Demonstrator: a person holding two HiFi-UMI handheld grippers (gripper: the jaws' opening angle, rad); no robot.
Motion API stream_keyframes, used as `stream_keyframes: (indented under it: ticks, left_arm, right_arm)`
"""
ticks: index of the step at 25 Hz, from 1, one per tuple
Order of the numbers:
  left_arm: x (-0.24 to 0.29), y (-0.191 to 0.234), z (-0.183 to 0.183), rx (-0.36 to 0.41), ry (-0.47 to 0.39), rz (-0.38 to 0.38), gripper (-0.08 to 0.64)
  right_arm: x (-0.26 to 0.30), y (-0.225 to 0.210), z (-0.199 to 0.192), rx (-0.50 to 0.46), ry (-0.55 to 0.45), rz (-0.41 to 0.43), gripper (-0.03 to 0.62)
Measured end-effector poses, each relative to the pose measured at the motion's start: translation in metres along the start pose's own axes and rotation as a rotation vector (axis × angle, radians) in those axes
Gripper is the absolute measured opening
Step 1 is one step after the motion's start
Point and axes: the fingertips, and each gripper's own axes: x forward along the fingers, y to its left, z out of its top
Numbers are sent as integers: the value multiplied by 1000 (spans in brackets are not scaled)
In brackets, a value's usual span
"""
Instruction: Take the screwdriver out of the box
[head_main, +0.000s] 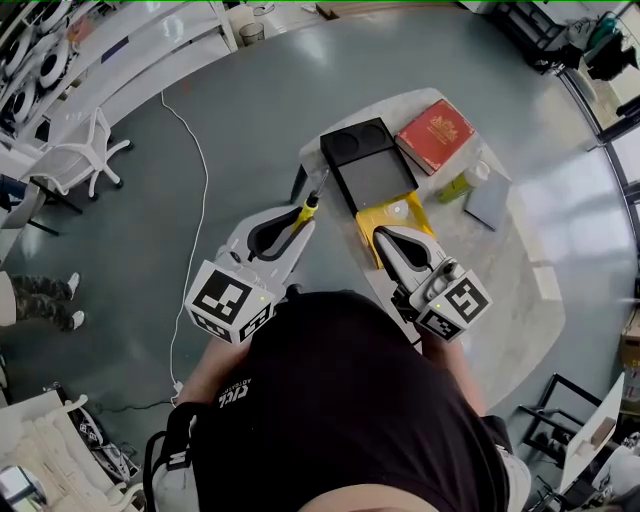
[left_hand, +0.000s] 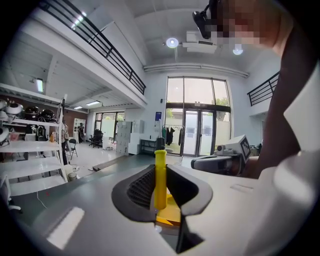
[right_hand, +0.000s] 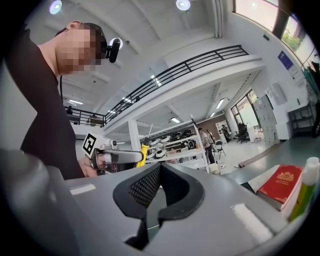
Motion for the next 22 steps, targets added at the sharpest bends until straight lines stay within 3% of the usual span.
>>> stream_keyframes:
  ticks: [22]
  left_arm:
    - [-16,29,5,-20,-34,7,67]
  right_arm:
    - [28,8,1,2,7,-14,12]
